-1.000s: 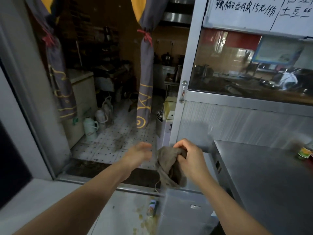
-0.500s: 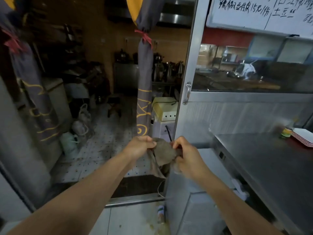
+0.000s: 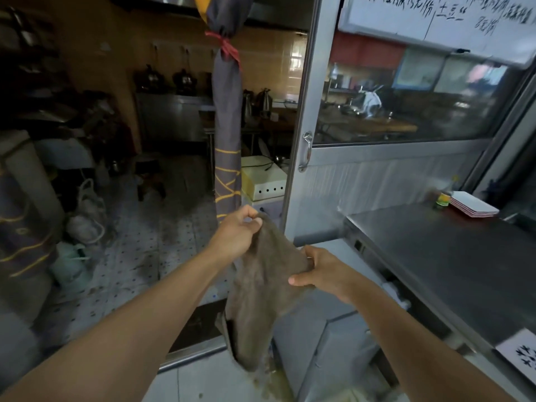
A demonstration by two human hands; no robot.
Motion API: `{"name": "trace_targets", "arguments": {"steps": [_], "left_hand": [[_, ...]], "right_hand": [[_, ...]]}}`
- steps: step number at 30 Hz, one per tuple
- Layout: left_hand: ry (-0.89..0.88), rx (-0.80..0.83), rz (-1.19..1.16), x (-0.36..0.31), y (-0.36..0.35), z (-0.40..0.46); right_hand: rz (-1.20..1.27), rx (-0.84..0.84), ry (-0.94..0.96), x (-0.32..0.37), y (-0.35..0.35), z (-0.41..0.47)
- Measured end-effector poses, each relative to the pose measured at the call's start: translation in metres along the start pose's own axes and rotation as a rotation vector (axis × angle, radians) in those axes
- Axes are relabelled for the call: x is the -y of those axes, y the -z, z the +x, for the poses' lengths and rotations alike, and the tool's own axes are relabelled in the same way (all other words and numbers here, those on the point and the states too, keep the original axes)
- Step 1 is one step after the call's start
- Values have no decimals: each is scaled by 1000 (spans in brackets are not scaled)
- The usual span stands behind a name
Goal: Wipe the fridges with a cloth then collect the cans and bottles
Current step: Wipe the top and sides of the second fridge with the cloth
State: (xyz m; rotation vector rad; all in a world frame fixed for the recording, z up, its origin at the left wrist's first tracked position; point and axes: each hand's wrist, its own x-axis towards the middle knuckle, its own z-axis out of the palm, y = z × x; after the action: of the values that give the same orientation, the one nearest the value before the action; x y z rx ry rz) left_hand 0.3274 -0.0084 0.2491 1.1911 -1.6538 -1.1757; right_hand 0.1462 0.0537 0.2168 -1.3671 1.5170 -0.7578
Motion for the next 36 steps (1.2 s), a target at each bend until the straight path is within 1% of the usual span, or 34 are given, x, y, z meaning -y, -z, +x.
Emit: {"name": "trace_targets", "arguments": {"steps": [2, 5, 7, 9, 11, 12, 13, 14, 15, 16, 17, 18, 19, 21, 23, 24, 26, 27, 29, 31, 33, 36], "left_hand": [[8, -14, -16, -2, 1, 13], [34, -17, 35, -7, 3, 38], [34, -17, 171, -8, 6, 55], [4, -40, 339, -6, 9, 70], [-7, -85, 423, -2, 9, 84], [10, -115, 410, -1, 7, 90], [43, -153, 336, -1, 4, 98], [109, -184, 162, 0, 1, 106], [205, -173, -97, 1, -3, 114], [308, -105, -385, 4, -5, 122], [384, -4, -615, 12, -7, 131], [421, 112, -738, 22, -10, 138], [433, 214, -778, 35, -15, 145], [454, 318, -748, 63, -24, 163], [467, 396, -708, 80, -29, 188], [458, 437, -684, 83, -29, 201], [424, 469, -634, 87, -26, 231], [403, 469, -605, 89, -24, 246], [350, 490, -566, 89, -18, 272], [282, 577, -519, 88, -14, 294], [215, 662, -413, 88, -12, 312], [134, 740, -198, 87, -16, 325]], "right_hand": [[114, 24, -29, -4, 9, 10], [294, 38, -52, -3, 22, 28], [412, 22, -32, 1, 32, 43], [476, -17, -9, 8, 39, 57], [447, -135, -4, 16, 43, 71], [433, -204, -2, 21, 44, 79], [443, -256, 5, 26, 46, 87], [467, -296, 5, 32, 49, 94], [498, -334, -9, 37, 51, 101], [535, -373, -42, 41, 54, 109], [584, -412, -87, 45, 57, 117], [643, -440, -132, 46, 60, 125], [701, -446, -164, 47, 63, 133], [781, -394, -180, 49, 66, 146], [811, -336, -125, 45, 68, 160], [822, -354, -90, 43, 70, 167], [814, -480, -70, 34, 76, 182], [751, -517, -75, 33, 75, 187], [597, -528, -88, 31, 68, 196], [397, -564, -123, 28, 59, 202], [234, -676, -208, 30, 50, 208], [188, -803, -325, 32, 44, 209]]}}
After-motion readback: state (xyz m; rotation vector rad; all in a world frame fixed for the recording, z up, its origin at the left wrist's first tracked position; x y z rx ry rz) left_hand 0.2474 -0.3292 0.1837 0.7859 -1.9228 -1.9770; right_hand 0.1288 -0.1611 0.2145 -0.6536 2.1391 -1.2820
